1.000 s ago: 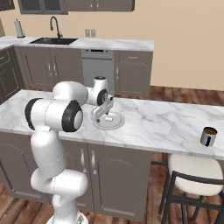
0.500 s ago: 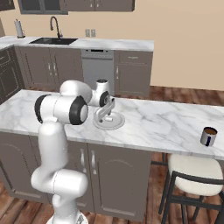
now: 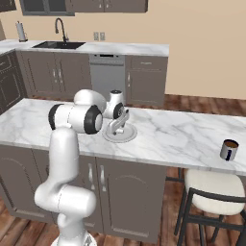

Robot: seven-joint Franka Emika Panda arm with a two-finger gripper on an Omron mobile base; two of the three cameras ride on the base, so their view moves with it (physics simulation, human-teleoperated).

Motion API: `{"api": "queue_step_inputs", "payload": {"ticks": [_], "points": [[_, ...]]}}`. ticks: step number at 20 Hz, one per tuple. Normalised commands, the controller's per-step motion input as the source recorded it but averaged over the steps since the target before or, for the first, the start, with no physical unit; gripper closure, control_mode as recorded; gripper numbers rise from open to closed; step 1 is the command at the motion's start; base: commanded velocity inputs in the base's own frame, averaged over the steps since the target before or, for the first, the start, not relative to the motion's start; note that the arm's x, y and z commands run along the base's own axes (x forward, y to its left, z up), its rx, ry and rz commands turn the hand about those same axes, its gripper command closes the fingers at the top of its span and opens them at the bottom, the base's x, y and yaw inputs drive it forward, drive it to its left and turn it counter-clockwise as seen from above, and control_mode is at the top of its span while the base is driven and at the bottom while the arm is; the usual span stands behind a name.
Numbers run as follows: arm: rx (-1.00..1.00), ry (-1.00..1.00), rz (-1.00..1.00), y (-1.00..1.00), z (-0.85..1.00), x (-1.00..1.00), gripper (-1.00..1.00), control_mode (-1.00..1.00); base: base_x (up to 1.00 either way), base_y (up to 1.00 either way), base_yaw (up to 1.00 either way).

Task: Pick up the marshmallow and place it in the cup of hot chocolate on the dining counter.

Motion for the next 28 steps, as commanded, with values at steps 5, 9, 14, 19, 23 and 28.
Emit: {"api": "queue_step_inputs", "payload": {"ticks": [5, 9, 14, 19, 23, 28], "points": [[0.0, 0.0, 0.0, -0.02, -0.17, 0.34, -1.0, -1.0, 0.0, 0.0, 0.0], [0.0, 0.0, 0.0, -0.08, -0.19, 0.21, -1.0, -1.0, 0.0, 0.0, 0.0], [0.0, 0.0, 0.0, 0.0, -0.23, -0.01, -1.0, -1.0, 0.0, 0.0, 0.0], [0.0, 0.0, 0.0, 0.0, -0.14, -0.12, 1.0, -1.0, 0.0, 0.0, 0.0], [0.0, -0.02, 0.0, -0.04, -0.02, -0.23, 1.0, -1.0, 0.0, 0.0, 0.0], [0.0, -0.02, -0.01, -0.01, -0.01, -0.24, 1.0, -1.0, 0.0, 0.0, 0.0]]}}
